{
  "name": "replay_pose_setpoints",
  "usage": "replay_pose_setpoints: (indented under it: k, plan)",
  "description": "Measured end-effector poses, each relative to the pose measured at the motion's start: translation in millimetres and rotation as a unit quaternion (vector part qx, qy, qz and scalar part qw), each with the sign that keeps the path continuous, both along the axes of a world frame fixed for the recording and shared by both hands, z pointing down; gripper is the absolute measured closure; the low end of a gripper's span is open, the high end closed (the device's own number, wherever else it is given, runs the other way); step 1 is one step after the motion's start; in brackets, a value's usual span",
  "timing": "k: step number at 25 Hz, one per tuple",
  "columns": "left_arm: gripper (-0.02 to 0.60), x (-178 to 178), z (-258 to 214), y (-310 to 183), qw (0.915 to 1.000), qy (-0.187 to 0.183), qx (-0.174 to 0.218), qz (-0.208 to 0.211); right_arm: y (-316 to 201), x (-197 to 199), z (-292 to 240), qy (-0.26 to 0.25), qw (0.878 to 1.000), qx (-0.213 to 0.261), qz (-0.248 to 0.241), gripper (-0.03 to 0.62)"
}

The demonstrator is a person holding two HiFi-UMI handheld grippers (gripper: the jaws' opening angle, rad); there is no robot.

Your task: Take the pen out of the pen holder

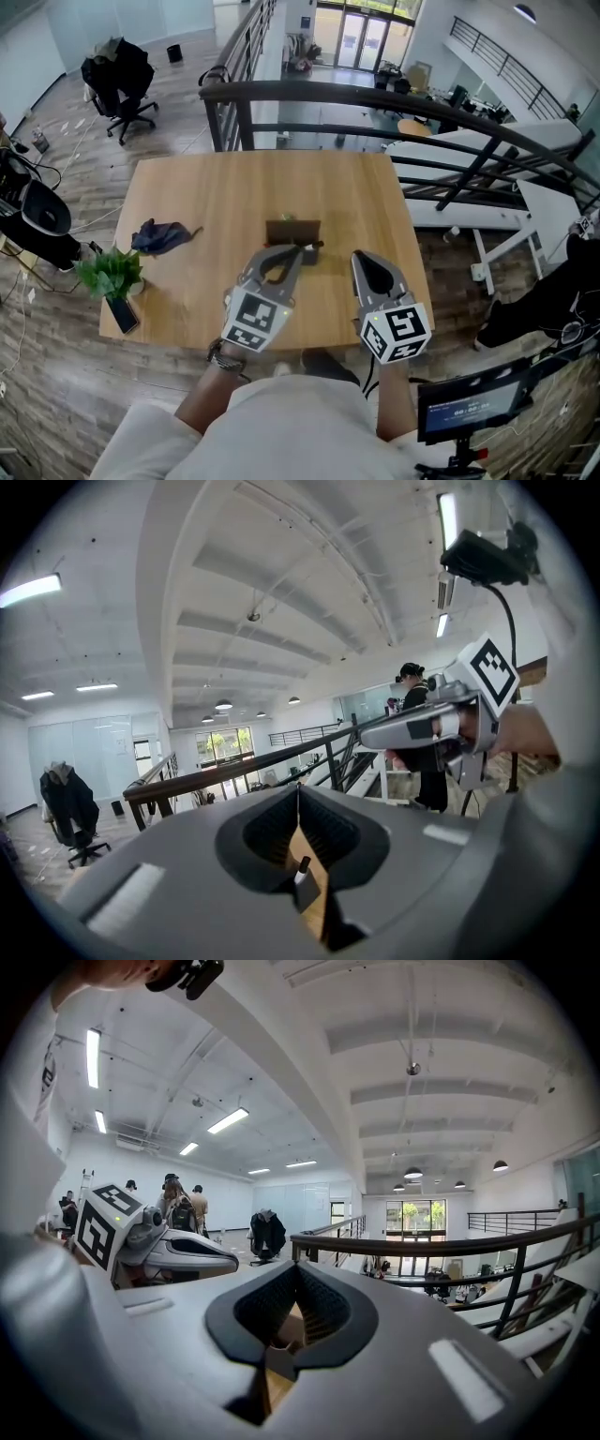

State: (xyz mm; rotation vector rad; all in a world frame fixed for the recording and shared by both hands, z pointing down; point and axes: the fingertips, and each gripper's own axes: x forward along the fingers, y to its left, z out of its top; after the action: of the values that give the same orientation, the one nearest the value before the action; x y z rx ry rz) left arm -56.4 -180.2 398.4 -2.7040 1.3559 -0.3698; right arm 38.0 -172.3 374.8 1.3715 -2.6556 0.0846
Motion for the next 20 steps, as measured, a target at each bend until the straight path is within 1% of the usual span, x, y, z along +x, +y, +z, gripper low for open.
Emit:
replay_pose_setpoints:
  k: [5,10,13,20]
  plan:
    - [0.566,10,13,-20,0.9995,-0.025,-0.012,0.015,-19,6,5,-0.001,1.000,-0.013,0.005,0.592]
    - [0.566,20,43,-35,0.9975,-0.049,-0.046,0.025,-33,13,26,-0.001,0.999,-0.035,0.010,0.591]
    - [0.556,27,56,-40,0.9957,-0.059,-0.063,0.033,-37,15,38,0.002,0.999,-0.051,0.008,0.591]
    - [0.548,34,81,-46,0.9923,-0.079,-0.087,0.041,-45,19,59,0.006,0.997,-0.078,0.005,0.591]
